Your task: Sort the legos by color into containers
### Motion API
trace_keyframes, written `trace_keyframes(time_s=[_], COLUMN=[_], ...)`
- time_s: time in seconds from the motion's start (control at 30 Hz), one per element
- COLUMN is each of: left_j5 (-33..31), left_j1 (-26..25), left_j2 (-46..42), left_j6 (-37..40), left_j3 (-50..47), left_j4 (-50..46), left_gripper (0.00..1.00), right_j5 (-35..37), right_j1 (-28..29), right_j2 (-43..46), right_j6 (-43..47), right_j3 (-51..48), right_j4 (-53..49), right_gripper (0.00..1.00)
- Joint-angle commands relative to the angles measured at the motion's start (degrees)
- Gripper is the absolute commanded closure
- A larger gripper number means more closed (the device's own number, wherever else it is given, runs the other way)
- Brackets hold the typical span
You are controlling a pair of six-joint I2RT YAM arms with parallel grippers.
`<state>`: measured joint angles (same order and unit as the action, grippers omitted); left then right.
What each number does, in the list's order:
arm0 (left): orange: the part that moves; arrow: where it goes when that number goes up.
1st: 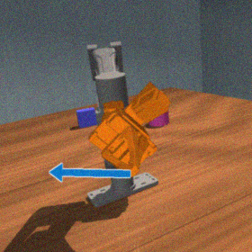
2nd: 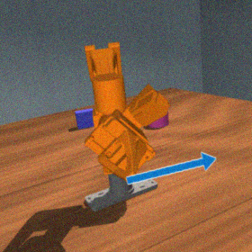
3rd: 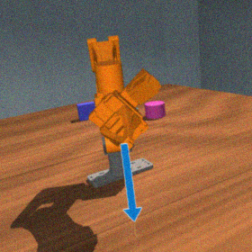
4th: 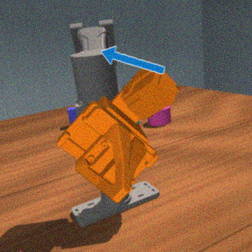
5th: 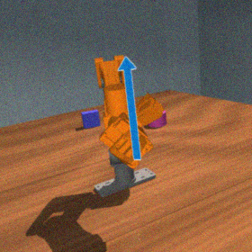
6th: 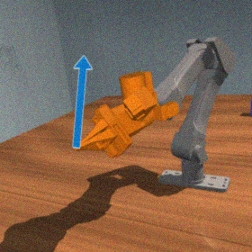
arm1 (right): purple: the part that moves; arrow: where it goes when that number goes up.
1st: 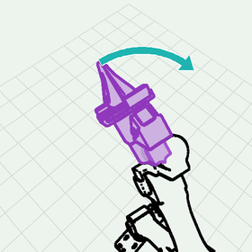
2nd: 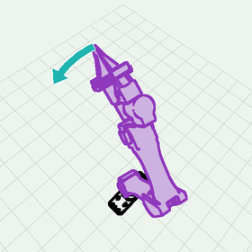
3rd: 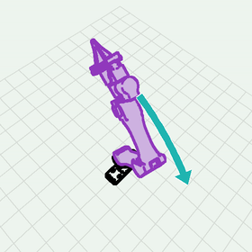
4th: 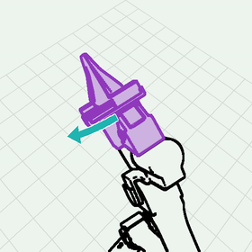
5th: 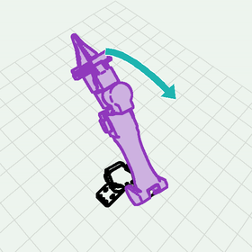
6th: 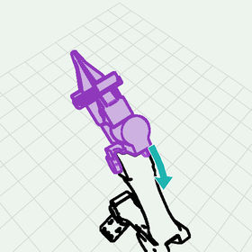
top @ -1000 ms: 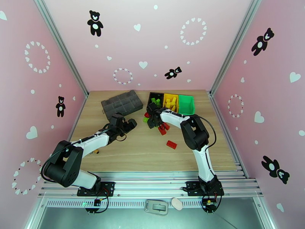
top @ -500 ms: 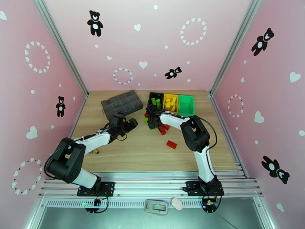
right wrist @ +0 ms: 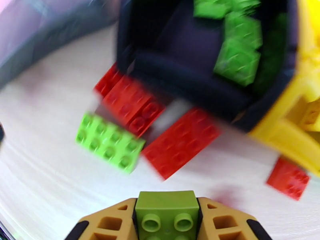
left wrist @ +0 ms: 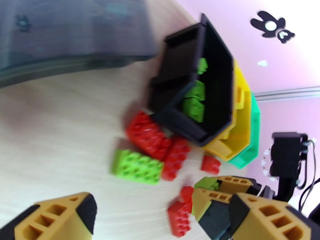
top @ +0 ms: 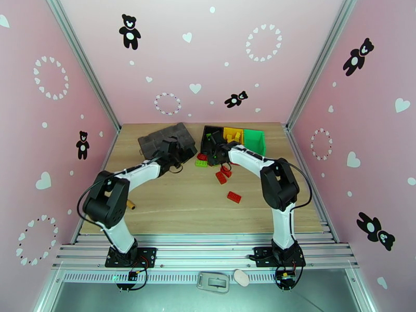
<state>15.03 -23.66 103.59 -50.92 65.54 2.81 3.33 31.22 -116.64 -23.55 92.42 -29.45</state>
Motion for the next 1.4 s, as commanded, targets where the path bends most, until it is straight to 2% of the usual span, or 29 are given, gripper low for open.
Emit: trace_keyframes(time_s=[0.0, 0.23, 0.37, 0.47, 0.7, 0.87, 1.13, 1.37], left_j5=[3.4, 2.1, 0.5, -0.2, -0.6, -1.4, -4.5, -6.9], left_j1=[-0.5, -0.6, -0.3, 0.3, 1.2, 1.3, 1.9, 3.1], left_j2=[3.4, 6.0, 5.3, 4.1, 0.9, -1.5, -7.5, -13.4], left_j6=[-2.0, -1.9, -1.6, -1.8, -1.5, -1.5, -1.6, -1.4], left_j3=[4.0, 11.0, 11.7, 10.2, 4.4, 0.4, -6.7, -13.2], left_j4=[1.9, -0.2, -1.3, -1.0, -0.2, 1.0, 1.4, 1.1], left_gripper=[0.11, 0.11, 0.11, 0.11, 0.11, 0.11, 0.11, 0.10], right_j5=[0.2, 0.3, 0.7, 1.0, -0.2, -1.9, -1.0, -2.2], right_j1=[-1.3, -3.2, -4.0, -4.6, -5.6, -5.5, -1.8, 2.4], right_j2=[-1.1, -8.7, -13.5, -17.0, -22.3, -20.1, -8.8, -6.4], right_j6=[-2.3, -2.1, -2.3, -2.5, -1.0, 0.5, 5.1, 8.1], right_j3=[5.4, 19.1, 27.1, 32.3, 41.5, 39.9, 22.9, 15.4], right_j4=[-0.4, -3.5, -5.5, -6.5, -9.0, -9.2, -2.6, -1.9], right_gripper=[0.71, 0.70, 0.70, 0.65, 0.41, 0.37, 0.31, 0.27])
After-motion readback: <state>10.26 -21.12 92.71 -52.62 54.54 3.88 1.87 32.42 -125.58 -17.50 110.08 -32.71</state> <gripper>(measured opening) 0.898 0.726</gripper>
